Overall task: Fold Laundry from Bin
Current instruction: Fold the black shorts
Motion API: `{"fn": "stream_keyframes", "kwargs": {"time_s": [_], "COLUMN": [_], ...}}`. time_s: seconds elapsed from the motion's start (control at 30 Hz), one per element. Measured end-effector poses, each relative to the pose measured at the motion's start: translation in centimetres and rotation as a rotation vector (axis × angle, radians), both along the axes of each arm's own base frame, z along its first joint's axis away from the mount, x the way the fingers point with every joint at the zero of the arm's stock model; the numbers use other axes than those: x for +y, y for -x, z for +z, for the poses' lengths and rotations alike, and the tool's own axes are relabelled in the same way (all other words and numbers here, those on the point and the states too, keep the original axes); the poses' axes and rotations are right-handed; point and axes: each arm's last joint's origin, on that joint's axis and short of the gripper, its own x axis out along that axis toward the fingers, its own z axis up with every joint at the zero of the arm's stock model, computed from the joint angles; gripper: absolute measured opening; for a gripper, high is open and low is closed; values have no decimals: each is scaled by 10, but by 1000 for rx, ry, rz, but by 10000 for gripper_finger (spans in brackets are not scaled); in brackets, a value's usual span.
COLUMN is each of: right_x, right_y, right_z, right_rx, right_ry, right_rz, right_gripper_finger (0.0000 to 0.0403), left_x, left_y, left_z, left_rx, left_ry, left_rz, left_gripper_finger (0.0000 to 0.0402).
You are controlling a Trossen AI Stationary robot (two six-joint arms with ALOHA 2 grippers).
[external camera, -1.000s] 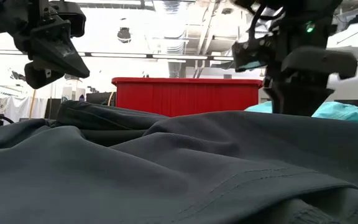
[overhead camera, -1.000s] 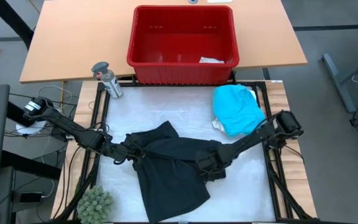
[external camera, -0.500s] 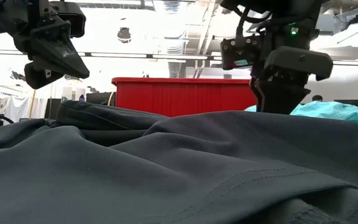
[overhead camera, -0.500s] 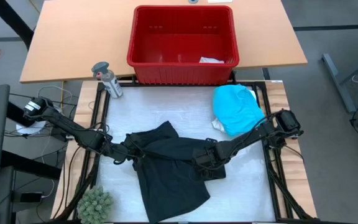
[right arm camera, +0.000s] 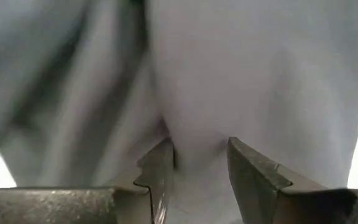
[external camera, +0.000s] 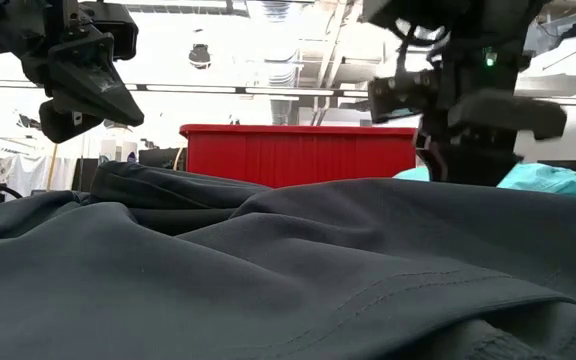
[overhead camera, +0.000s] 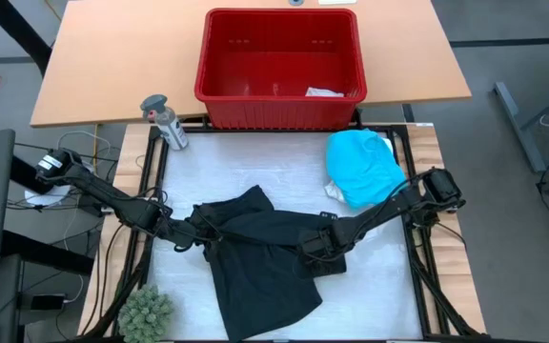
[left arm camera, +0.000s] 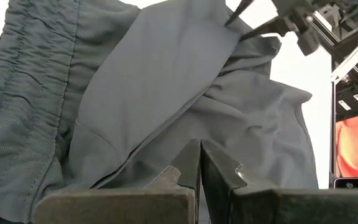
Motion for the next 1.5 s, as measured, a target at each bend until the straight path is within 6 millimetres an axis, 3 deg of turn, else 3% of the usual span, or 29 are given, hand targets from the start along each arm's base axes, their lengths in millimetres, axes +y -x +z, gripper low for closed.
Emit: {"fn": "stream_keyframes", "kwargs": {"time_s": [0.13, 0.37, 0.53, 0.83, 1.2, 1.33, 1.5], "right_x": [-3, -12, -13, -7, 2, 9, 24], "right_y": [3, 3, -2, -22, -36, -38, -48], "right_z": [-3, -2, 12, 82, 181, 203, 214], "right_rx": [21, 57, 69, 47, -174, -263, -414], "right_ry": [4, 11, 15, -11, -266, -353, -460], "right_rz": [-30, -56, -46, 73, 107, 118, 168], "right_gripper_finger": [152, 20, 23, 18, 18, 18, 18], "left_x": [0, 0, 0, 0, 0, 1, 2], "left_y": [0, 0, 0, 0, 0, -1, -1], "left_z": [0, 0, 0, 0, 1, 1, 1], "left_rx": [0, 5, 6, 5, -11, -16, -27], "left_ry": [0, -3, -2, 0, 3, -7, -24], "left_rz": [0, 0, 1, 4, 13, 28, 64], "left_gripper_finger": [0, 0, 0, 0, 0, 0, 0]}}
